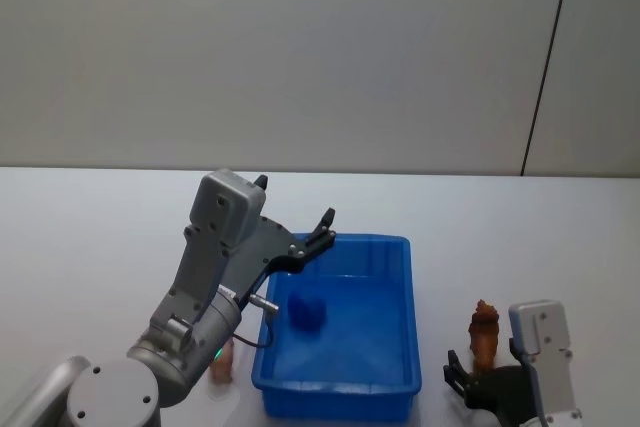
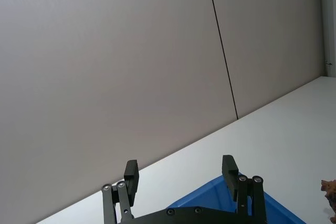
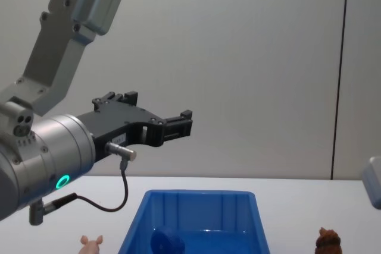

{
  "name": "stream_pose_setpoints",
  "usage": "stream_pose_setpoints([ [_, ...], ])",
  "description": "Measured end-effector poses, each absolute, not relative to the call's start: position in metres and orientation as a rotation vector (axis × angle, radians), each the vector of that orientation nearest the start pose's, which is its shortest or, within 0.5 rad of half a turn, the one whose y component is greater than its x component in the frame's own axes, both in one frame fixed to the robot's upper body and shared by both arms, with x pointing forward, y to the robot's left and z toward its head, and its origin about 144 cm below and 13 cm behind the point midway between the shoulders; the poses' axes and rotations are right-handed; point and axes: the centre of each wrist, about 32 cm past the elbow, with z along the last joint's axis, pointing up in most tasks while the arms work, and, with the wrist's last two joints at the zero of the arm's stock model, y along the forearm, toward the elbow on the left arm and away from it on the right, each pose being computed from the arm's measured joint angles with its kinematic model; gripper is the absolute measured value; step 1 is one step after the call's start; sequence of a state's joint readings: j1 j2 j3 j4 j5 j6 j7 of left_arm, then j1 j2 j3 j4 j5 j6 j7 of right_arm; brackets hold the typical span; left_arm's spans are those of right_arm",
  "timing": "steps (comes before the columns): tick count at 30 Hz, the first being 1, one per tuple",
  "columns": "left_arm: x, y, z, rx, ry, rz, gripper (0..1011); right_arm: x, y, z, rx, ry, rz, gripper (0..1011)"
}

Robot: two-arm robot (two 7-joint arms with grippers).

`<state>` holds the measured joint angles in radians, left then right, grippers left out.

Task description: Pick up the two dolls from the table and place them into the box.

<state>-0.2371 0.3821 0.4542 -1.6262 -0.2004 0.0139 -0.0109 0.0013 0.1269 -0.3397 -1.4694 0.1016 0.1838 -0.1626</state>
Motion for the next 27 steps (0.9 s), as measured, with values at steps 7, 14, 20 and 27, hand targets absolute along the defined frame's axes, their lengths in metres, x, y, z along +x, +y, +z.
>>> stream_pose_setpoints([
  [7, 0.492, 0.198, 1.204, 0.061, -0.267, 1.124, 1001, 0.443, -0.160, 1.095, -0.310, 0.178, -1.405, 781],
  [14, 0.492, 0.198, 1.204, 0.061, -0.268, 1.124, 1001, 0.447, -0.160, 1.093, -0.312, 0.196, -1.413, 564],
  [20, 0.492, 0.198, 1.204, 0.061, -0.268, 1.124, 1001, 0.449, -0.159, 1.094, -0.310, 0.205, -1.414, 368],
  [27, 0.492, 0.198, 1.204, 0.061, -0.268, 1.124, 1001, 0.449, -0.157, 1.102, -0.285, 0.187, -1.405, 335],
])
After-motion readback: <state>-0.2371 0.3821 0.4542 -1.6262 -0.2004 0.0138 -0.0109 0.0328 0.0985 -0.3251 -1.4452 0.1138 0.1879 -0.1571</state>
